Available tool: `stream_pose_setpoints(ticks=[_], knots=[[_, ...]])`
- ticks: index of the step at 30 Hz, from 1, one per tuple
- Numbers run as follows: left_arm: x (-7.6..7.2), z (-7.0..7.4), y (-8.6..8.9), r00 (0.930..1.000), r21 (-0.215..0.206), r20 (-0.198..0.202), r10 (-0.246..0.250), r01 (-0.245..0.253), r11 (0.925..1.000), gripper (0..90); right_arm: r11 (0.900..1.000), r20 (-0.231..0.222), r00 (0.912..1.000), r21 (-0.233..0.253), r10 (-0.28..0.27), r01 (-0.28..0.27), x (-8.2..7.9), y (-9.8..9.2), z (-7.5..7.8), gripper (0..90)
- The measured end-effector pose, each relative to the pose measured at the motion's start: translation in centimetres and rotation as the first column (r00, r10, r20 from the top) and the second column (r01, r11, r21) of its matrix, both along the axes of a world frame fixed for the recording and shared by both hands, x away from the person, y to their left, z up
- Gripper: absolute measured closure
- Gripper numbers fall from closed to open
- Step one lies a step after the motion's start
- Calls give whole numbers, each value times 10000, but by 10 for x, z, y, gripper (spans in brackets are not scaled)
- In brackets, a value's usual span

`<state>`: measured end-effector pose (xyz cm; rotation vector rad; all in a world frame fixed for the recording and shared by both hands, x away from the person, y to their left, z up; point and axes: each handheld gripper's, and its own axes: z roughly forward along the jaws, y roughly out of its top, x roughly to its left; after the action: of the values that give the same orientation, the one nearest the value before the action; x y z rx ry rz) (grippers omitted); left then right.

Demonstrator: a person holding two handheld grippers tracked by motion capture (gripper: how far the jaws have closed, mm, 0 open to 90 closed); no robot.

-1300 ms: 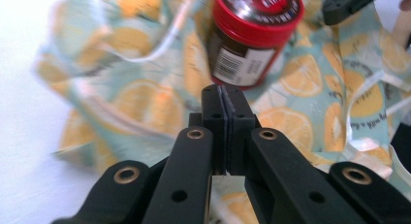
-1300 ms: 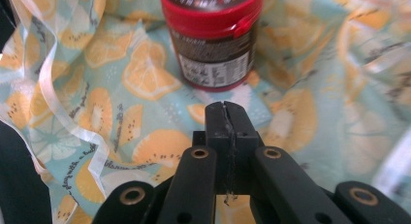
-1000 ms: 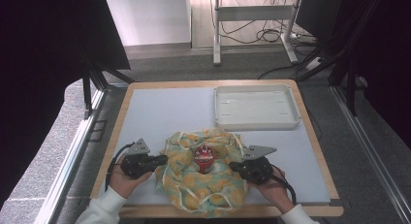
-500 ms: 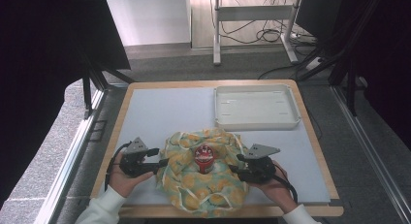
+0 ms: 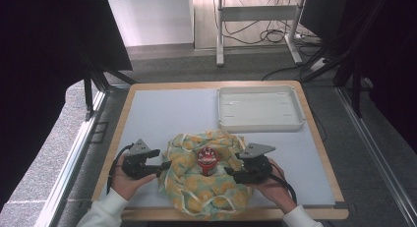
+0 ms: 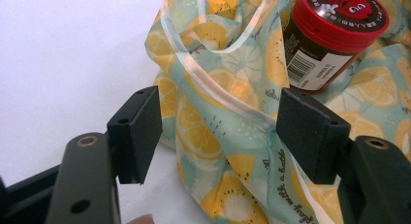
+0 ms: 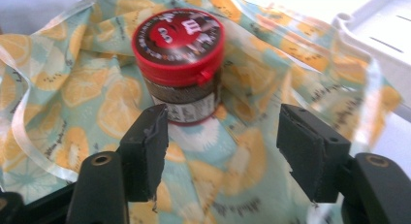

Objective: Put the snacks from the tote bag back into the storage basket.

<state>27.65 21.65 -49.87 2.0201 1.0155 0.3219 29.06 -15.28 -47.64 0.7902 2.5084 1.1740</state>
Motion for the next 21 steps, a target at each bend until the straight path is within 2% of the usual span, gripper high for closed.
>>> stream_pose_setpoints(ticks=[7, 13, 21], knots=[[4, -4, 1, 10000, 113, -72, 19, -18, 9999, 333, 9995, -162, 9995, -170, 278, -281, 8, 25, 8, 311], [4, -6, 3, 9998, 180, -141, 132, -130, 9998, 329, 9979, -453, 9974, -300, 568, -582, 11, 43, 7, 276], [5, -8, 1, 9997, 256, -149, 213, -209, 9995, 323, 9969, -661, 9962, -507, 571, -605, 18, 61, 10, 217]])
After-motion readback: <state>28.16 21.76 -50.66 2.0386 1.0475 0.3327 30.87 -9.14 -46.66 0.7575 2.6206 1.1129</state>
